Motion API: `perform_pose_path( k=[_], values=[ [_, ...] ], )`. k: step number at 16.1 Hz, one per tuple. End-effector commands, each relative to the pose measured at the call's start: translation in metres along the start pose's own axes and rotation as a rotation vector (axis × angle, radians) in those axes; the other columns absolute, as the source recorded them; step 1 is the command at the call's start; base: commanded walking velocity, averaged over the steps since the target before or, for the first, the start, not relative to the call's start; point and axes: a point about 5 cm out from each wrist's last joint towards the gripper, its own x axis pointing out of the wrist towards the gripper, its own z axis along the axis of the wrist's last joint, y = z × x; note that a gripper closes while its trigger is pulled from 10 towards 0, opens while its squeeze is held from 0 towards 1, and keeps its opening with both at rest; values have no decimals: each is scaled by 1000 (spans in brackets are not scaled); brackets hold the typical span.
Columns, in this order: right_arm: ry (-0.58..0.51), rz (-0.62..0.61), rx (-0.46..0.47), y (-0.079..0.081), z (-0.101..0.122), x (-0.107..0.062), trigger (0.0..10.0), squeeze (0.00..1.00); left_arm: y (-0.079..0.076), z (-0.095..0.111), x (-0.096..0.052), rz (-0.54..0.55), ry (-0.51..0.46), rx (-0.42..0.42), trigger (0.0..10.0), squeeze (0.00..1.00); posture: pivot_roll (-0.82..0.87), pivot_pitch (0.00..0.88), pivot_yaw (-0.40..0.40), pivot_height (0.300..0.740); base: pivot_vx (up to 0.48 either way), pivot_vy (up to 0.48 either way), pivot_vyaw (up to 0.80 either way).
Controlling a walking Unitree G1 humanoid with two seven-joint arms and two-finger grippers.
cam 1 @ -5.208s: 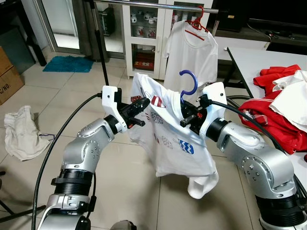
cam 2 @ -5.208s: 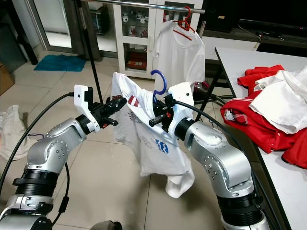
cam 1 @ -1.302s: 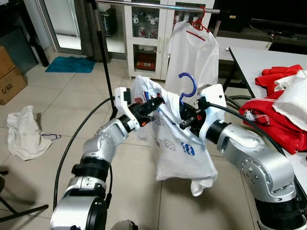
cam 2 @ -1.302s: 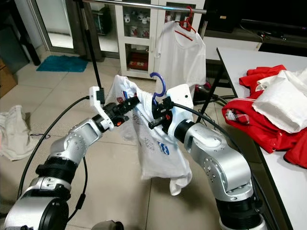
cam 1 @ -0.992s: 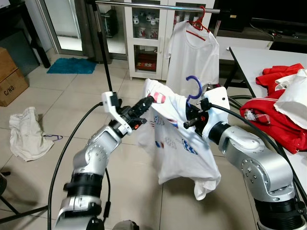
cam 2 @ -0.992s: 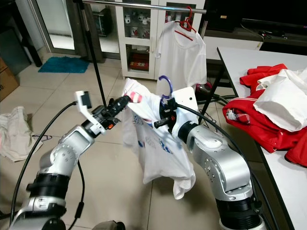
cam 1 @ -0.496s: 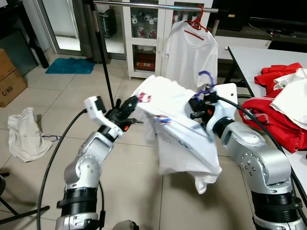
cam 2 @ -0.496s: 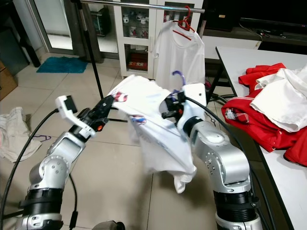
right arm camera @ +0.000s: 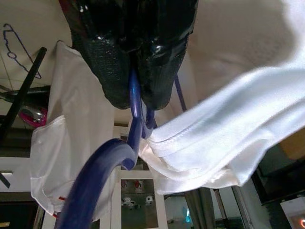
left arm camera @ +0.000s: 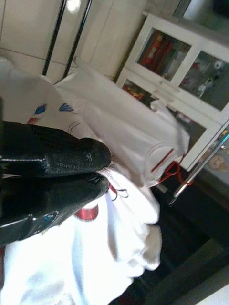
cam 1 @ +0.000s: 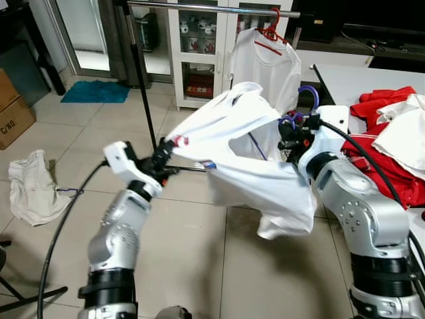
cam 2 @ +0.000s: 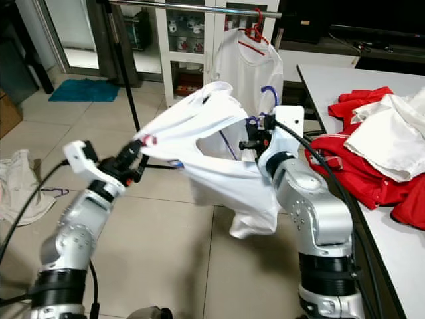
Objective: Hang hanger
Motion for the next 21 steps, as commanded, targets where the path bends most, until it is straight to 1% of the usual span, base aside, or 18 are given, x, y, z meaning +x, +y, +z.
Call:
perform_pose_path(
  k=[1,2,3,4,5,6,8,9,10,11,13,14,16,17,18,19,20,21],
  values=[
    [-86,-38,-2,-6,17,-1,10000,0,1,-4,0,17,23,38,0,0,36,0,-1,740,0,0,0],
    [-84,-26,-2,-5,16,-2,10000,0,1,-5,1,28,42,69,3176,0,35,0,-1,740,0,0,0],
    [-83,-19,-3,-4,16,-2,10000,0,1,-5,2,35,44,77,10000,0,35,0,-1,740,0,0,0],
    [-80,2,-9,-2,16,-2,10000,0,0,-1,5,20,25,72,10000,0,35,0,-1,740,0,0,0],
    [-78,24,-10,0,16,-2,10000,0,-2,6,6,-19,10,95,10000,1000,33,0,1,740,0,0,0],
    [-77,30,-9,1,15,-2,10000,0,-3,8,6,-32,10,110,10000,1000,33,0,1,740,0,0,0],
    [-74,101,-17,2,17,-5,10000,0,-5,26,2,-156,19,259,10000,1000,35,0,2,740,0,0,0],
    [-74,112,-19,2,17,-6,10000,0,-5,27,1,-175,26,286,10000,1000,35,0,2,740,0,0,0],
    [-81,158,-28,2,19,-7,10000,0,-1,38,-4,-215,28,331,10000,1000,41,0,1,740,0,0,0],
    [-87,186,-28,2,20,-8,10000,0,2,43,-6,-222,23,346,10000,1000,43,0,0,740,0,0,0],
    [-150,357,-11,5,30,-16,10000,0,25,68,-8,-188,36,468,10000,1000,49,0,0,740,0,0,0],
    [-168,427,-14,4,33,-21,10000,0,31,79,-9,-201,48,518,10000,1000,48,0,2,740,0,0,0],
    [-178,535,-26,-2,36,-32,10000,0,34,98,-9,-289,90,602,10000,1000,45,0,7,740,0,0,0],
    [-173,586,-42,-4,37,-38,10000,0,36,104,-10,-319,119,640,10000,1000,44,0,8,740,0,0,0],
    [-169,612,-55,-5,37,-41,10000,0,37,106,-10,-329,130,655,10000,1000,44,0,8,740,0,0,0],
    [-151,674,-86,-7,36,-48,10000,0,36,112,-9,-374,142,656,10000,851,45,0,9,740,0,0,0],
    [-138,712,-105,-7,35,-53,10000,0,32,117,-9,-433,143,638,10000,157,44,0,10,740,0,0,0],
    [-132,763,-120,-8,35,-58,10000,0,23,123,-8,-528,144,586,10000,0,44,0,9,740,0,0,0]
  ],
)
